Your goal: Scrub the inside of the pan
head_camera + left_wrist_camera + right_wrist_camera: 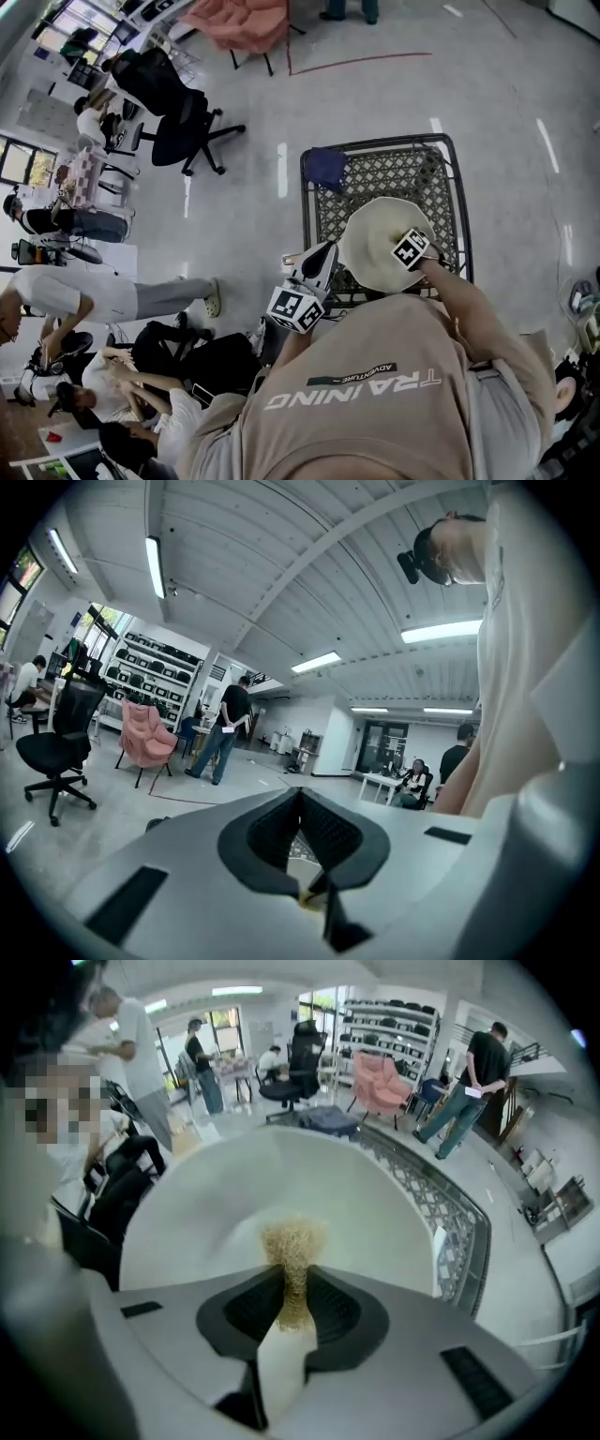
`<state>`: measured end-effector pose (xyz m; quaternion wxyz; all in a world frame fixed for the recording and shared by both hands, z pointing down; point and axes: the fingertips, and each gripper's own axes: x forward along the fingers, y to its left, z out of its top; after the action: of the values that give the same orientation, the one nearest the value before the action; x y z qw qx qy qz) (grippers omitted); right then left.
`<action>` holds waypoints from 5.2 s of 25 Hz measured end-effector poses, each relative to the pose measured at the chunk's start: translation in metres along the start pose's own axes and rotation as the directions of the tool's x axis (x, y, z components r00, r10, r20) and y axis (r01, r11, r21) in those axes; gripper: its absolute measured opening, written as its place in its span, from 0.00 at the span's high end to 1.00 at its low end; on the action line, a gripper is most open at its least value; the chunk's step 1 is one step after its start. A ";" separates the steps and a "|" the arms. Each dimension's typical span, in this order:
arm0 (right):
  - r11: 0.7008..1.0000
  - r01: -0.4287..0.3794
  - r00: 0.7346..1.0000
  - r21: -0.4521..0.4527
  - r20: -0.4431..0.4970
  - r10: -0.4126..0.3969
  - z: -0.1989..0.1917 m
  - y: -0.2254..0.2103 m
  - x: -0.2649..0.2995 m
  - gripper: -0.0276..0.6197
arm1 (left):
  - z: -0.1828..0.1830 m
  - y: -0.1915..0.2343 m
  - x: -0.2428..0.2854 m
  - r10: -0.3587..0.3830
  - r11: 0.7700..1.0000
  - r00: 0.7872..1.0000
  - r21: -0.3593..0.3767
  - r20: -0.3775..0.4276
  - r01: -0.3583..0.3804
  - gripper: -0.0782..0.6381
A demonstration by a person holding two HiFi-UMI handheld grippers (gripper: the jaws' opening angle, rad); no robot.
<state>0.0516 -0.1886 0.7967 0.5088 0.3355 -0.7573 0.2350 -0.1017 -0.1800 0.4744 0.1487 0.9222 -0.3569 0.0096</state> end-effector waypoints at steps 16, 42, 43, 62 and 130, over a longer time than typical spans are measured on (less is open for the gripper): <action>0.990 -0.141 0.573 0.029 0.817 0.058 0.077 -0.049 -0.279 0.82 | 0.031 -0.011 0.047 -0.060 0.996 0.997 0.074 0.038 0.057 0.87; 0.974 -0.151 0.971 0.170 0.210 0.114 -0.163 -0.020 -0.088 0.81 | 0.030 -0.030 0.036 -0.021 0.996 1.000 0.084 -0.024 0.022 0.87; 0.970 -0.146 0.974 0.194 0.203 0.106 -0.165 -0.021 -0.077 0.81 | 0.030 -0.028 0.035 -0.014 0.996 1.000 0.088 -0.026 0.016 0.87; 0.922 -0.115 0.979 0.371 0.199 0.042 -0.180 -0.037 -0.071 0.66 | 0.012 -0.013 0.016 0.071 0.997 0.997 0.022 -0.019 -0.071 0.87; 0.998 0.002 0.494 0.068 0.867 -0.061 -0.178 0.265 -0.424 0.93 | -0.091 -0.253 -0.272 0.084 0.996 0.979 -0.017 0.185 -0.083 0.87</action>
<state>0.0722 0.2261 0.4653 0.0535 0.4364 -0.8969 0.0471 -0.1292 0.2008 0.4603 0.1183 0.9026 -0.4077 -0.0718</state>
